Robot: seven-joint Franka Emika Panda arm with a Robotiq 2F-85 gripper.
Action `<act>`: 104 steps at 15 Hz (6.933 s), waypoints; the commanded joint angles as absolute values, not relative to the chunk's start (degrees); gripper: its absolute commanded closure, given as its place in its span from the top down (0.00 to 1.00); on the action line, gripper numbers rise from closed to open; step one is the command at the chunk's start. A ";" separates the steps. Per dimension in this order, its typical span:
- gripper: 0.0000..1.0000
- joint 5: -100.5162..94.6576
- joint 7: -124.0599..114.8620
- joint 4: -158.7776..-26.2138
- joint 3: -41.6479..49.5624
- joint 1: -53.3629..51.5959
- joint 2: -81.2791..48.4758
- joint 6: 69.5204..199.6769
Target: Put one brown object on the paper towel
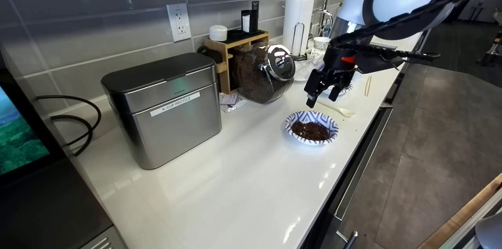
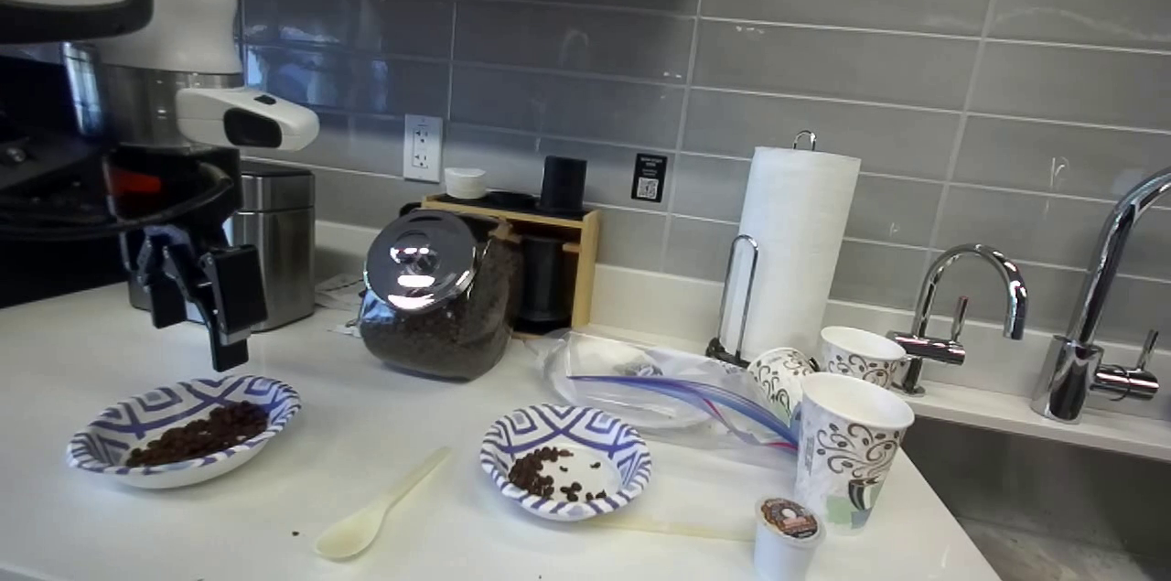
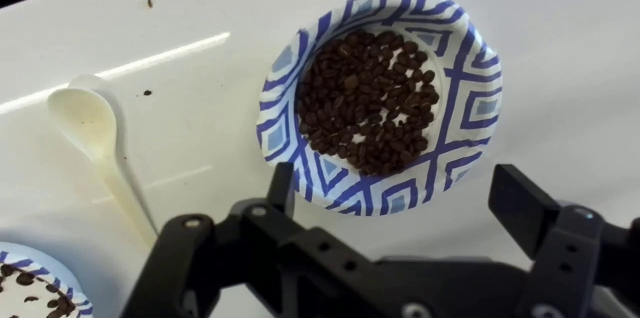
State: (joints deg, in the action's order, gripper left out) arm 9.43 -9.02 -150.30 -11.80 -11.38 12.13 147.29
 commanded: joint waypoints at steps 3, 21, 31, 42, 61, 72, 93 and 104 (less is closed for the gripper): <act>0.99 8.04 -14.36 -150.41 -13.05 -11.15 6.41 153.54; 0.77 4.19 -17.64 -146.96 -12.42 -11.94 -3.64 157.56; 0.64 2.62 -18.55 -145.69 -12.05 -12.24 -5.82 157.49; 0.46 1.76 -18.68 -144.72 -11.84 -12.45 -6.75 157.36; 0.02 1.16 -19.27 -145.58 -11.38 -12.30 -4.09 157.09; 0.02 9.22 -14.36 -147.44 -12.12 -11.65 3.39 154.87; 0.02 15.66 2.04 -153.53 0.05 -7.63 11.75 149.62; 0.02 15.12 23.34 -151.04 2.96 -6.35 6.39 147.37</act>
